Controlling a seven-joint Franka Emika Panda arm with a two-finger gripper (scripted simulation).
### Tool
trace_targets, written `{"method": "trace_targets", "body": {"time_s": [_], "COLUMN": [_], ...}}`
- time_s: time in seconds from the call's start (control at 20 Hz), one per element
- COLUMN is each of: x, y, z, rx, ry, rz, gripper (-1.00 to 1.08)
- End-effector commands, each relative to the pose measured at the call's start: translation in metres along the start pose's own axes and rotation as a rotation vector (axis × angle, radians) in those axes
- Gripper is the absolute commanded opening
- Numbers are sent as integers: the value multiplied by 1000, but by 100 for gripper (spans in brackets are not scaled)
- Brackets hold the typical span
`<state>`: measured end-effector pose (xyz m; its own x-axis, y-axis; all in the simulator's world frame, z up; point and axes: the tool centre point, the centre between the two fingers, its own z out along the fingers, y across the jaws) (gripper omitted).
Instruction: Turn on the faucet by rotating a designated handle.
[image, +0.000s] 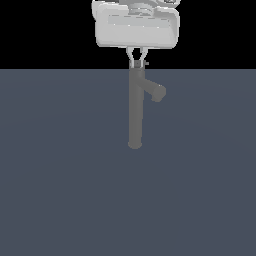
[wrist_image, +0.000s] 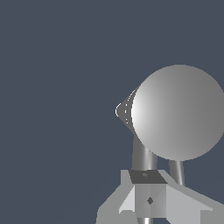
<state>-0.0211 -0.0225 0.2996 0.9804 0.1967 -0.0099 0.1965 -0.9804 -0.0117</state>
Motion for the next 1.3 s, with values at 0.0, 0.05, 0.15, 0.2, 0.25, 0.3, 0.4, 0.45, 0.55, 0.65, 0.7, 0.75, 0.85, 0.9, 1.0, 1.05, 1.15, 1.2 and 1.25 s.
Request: {"method": "trace_targets", "body": {"time_s": [0.0, 0.05, 0.15, 0.2, 0.25, 0.3, 0.4, 0.45, 0.55, 0.65, 0.7, 0.75, 0.85, 0.9, 1.0, 1.05, 1.15, 1.2, 1.25], "x": [5, 5, 6, 7, 7, 3, 9, 11, 17, 22, 25, 28, 33, 35, 40, 43, 48, 50, 53], "y": [38, 44, 55, 61, 61, 25, 30, 33, 39, 44, 47, 49, 55, 57, 63, 65, 70, 73, 76], "z": [-1, -2, -2, -2, -2, 0, 0, 0, -1, -1, -1, -1, -1, -1, -2, -2, -2, -2, -3], "rx": [-11, -11, -11, -11, -11, 6, 4, 3, 1, -1, -2, -2, -4, -5, -7, -8, -10, -10, -11], "ry": [14, 13, 11, 11, 11, -11, -9, -7, -5, -3, -2, -1, 1, 2, 5, 6, 8, 9, 10], "rz": [43, 47, 55, 58, 58, 12, 17, 20, 25, 30, 33, 35, 40, 42, 47, 50, 54, 57, 59], "gripper": [-100, -100, -100, -100, -100, -100, -100, -100, -100, -100, -100, -100, -100, -100, -100, -100, -100, -100, -100]}}
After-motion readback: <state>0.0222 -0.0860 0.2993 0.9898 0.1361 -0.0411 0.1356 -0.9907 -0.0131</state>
